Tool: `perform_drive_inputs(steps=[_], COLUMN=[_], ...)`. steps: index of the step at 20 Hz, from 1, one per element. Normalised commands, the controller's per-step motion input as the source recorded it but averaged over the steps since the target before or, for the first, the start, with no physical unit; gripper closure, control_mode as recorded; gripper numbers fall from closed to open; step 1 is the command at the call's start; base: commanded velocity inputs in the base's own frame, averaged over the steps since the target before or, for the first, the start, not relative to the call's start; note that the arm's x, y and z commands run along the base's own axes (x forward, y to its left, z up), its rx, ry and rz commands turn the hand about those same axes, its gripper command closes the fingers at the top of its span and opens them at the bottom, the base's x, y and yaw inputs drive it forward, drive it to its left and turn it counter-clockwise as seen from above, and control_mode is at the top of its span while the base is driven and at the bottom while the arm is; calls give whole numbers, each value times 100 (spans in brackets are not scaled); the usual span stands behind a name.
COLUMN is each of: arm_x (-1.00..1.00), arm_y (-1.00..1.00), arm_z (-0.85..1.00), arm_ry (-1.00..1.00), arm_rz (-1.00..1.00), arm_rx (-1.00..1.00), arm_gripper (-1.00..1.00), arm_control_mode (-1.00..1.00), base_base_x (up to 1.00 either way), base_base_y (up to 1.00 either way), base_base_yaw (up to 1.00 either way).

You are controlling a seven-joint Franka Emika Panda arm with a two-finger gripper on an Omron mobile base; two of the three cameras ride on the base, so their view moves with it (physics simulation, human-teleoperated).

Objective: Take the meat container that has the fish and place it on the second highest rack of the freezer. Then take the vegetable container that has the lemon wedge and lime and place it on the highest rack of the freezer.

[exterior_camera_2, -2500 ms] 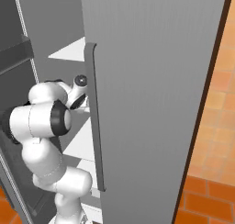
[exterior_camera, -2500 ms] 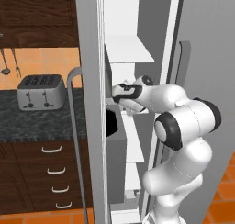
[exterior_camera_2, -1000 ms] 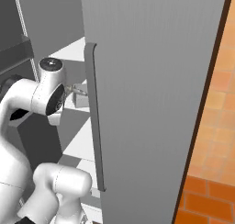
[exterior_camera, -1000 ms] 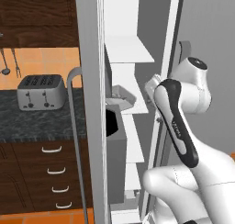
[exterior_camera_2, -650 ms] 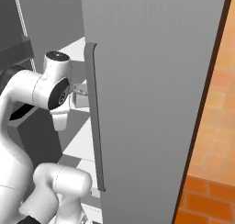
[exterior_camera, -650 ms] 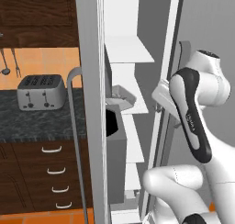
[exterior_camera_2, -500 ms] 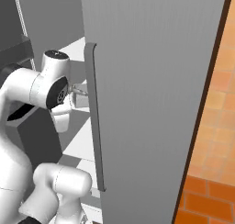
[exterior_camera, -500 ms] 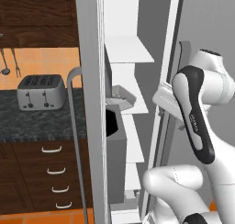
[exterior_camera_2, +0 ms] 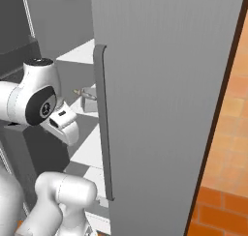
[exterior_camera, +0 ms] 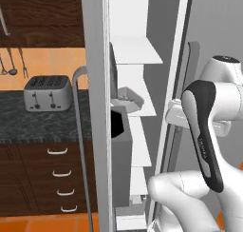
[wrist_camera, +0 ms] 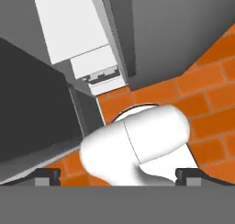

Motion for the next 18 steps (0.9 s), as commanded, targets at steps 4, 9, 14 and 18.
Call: perform_drive_inputs(steps=[4, 9, 14, 18], arm_x=[0, 0, 0, 0], arm_y=[0, 0, 0, 0], arm_z=[0, 0, 0, 0], arm_ry=[0, 0, 0, 0], arm_rz=[0, 0, 0, 0], arm_rx=[0, 0, 0, 0], arm_gripper=[-100, -100, -100, -100], arm_control_mode=[100, 100, 100, 100], base_base_x=[-83, -62, -72, -46], base_base_y=[-15, -16, -1, 20], base_base_yaw=[43, 77, 91, 84])
